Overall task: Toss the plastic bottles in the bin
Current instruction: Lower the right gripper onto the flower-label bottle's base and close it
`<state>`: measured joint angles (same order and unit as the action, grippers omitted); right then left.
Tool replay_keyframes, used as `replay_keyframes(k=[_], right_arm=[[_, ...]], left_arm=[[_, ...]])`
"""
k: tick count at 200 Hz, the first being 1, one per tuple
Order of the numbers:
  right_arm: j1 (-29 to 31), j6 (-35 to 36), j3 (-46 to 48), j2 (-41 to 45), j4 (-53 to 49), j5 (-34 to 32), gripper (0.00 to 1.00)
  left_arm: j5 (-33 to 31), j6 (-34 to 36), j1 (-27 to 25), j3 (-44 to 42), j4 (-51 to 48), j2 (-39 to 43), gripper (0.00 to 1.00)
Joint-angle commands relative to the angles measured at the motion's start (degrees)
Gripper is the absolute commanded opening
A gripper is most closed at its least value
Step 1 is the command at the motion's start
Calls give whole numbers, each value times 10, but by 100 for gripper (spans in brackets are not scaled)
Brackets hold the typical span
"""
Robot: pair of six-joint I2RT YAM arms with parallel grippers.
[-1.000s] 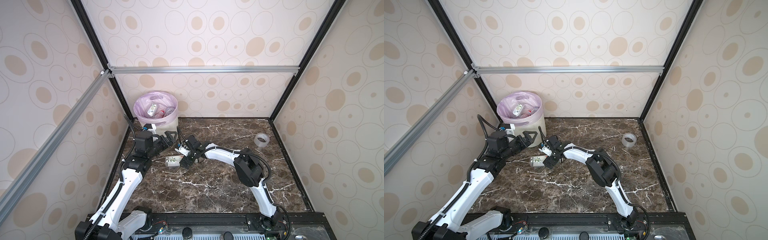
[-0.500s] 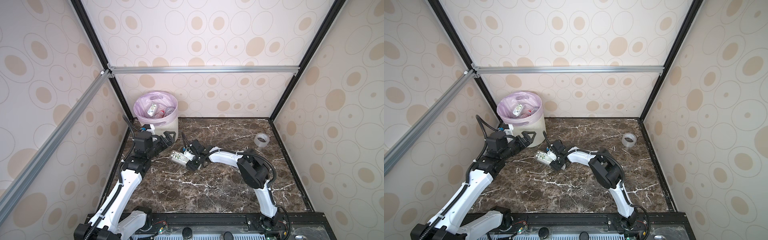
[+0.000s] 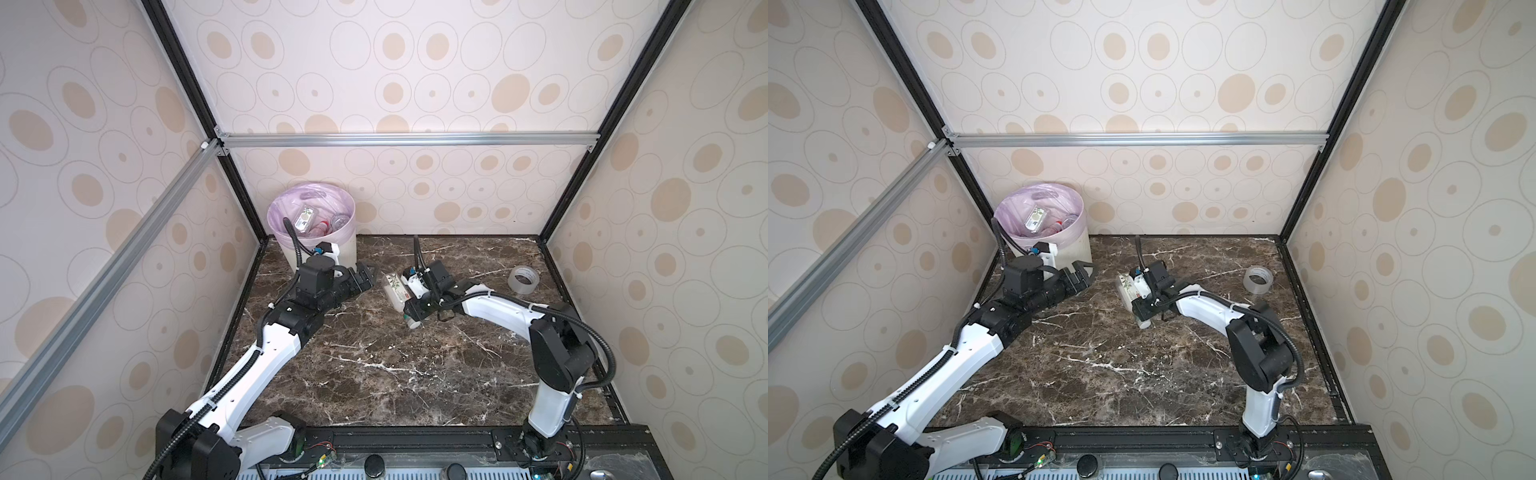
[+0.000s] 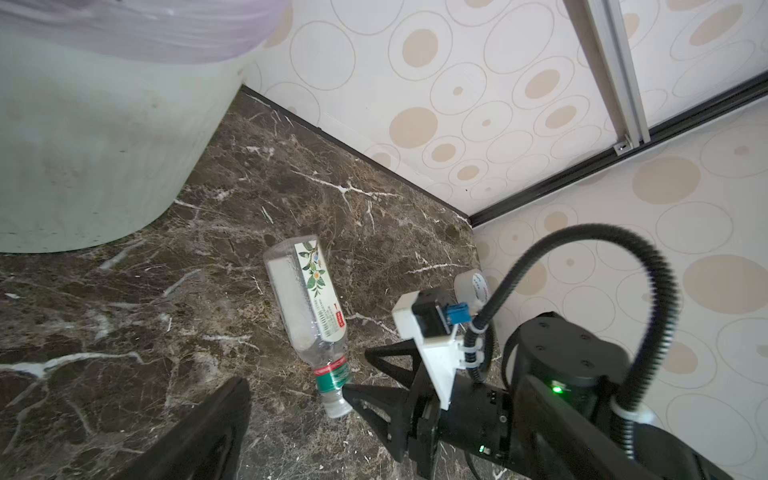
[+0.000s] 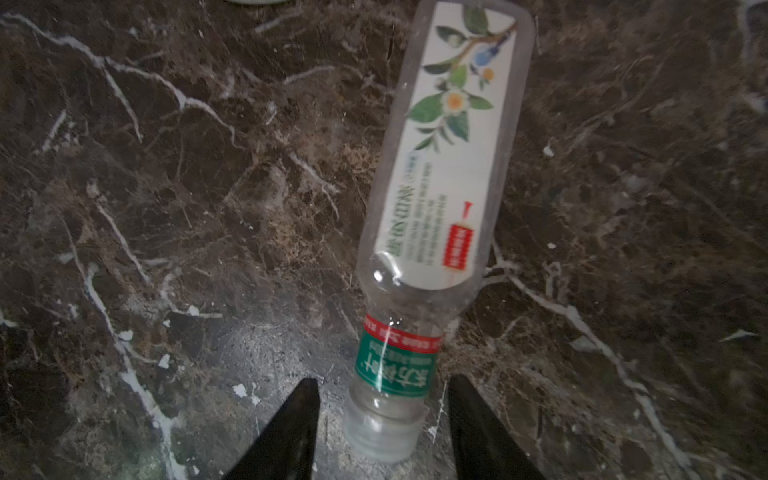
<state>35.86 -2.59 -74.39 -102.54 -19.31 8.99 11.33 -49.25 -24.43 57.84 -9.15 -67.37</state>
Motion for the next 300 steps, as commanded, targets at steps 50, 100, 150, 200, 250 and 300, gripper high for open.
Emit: replay_keyframes(k=[50,100,150,200,250,300], right_arm=[[-5,-18,-49,35,-33,-28,57],[-10,-129,-122,-54,-52,-61,79],[-9,-250,-244,-176,-126,-86,88],[0,-269,-286,-224,-144,-130,89],[-1,-262,-289,-235,-132,-125,88],[-1,-277,-294,-239,-103,-67,91]], left_arm=[[-1,-7,-19,73,51,-66,99],[-20,-8,-20,50,35,-38,99],[-21,-12,-21,27,28,-15,99],[-19,-7,-20,17,26,-12,99],[-12,-8,-20,12,33,-19,99],[-13,-9,-20,2,29,-13,99]])
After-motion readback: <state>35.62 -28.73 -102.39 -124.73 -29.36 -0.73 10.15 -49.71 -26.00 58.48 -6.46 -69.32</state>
